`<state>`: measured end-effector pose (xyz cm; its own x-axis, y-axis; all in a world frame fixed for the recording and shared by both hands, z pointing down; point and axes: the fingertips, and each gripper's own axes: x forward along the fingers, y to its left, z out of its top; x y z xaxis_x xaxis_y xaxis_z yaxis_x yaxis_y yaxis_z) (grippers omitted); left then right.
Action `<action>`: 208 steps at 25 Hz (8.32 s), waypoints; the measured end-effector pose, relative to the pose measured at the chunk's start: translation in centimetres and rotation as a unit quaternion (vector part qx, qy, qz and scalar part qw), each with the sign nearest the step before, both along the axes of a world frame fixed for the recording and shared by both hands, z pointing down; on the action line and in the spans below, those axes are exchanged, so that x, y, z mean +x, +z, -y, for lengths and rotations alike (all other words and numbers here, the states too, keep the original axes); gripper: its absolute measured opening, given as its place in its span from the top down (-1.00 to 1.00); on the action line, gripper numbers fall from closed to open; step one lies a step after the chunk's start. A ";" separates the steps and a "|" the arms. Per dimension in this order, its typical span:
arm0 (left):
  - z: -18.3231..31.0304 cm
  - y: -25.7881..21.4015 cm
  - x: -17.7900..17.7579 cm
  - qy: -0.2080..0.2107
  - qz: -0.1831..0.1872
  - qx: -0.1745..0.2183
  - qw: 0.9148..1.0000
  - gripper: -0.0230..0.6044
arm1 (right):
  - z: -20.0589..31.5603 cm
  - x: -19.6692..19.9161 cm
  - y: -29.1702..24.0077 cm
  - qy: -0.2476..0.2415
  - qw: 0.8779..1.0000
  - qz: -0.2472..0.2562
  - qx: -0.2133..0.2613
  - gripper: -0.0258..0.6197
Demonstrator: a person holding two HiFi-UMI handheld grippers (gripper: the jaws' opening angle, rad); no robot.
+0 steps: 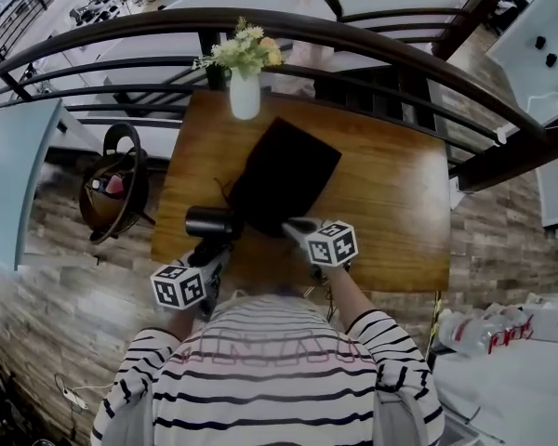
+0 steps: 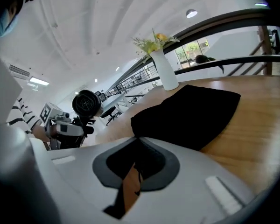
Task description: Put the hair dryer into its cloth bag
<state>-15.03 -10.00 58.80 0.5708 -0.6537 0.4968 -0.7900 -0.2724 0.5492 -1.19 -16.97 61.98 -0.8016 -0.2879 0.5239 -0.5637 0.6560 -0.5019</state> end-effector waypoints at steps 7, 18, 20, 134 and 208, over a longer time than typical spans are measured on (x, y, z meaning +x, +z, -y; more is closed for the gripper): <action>-1.4 2.4 0.2 0.069 0.033 -0.031 0.997 0.43 | -0.8 -0.7 -0.8 0.022 1.000 -0.002 0.008 0.90; -2.3 6.4 2.4 0.167 0.093 -0.089 0.978 0.43 | -2.7 -1.8 -1.8 0.038 0.999 -0.007 0.016 0.90; -2.0 6.7 2.6 0.167 0.094 -0.097 0.977 0.43 | -3.0 -2.1 -2.0 0.037 0.999 -0.006 0.017 0.90; 12.2 9.0 15.4 0.191 0.126 -0.042 0.973 -0.12 | -2.9 1.6 -0.4 -0.055 0.997 -0.002 0.062 0.90; -5.3 -10.1 -1.0 0.132 0.093 0.207 0.965 0.89 | -14.2 0.0 -13.6 0.223 0.950 -0.034 0.218 0.92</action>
<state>-16.00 -4.68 48.70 0.6711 -0.6617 0.3344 -0.7372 -0.6435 0.2060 -1.20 -2.79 48.38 -0.5177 -0.7921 0.3233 -0.8556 0.4813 -0.1906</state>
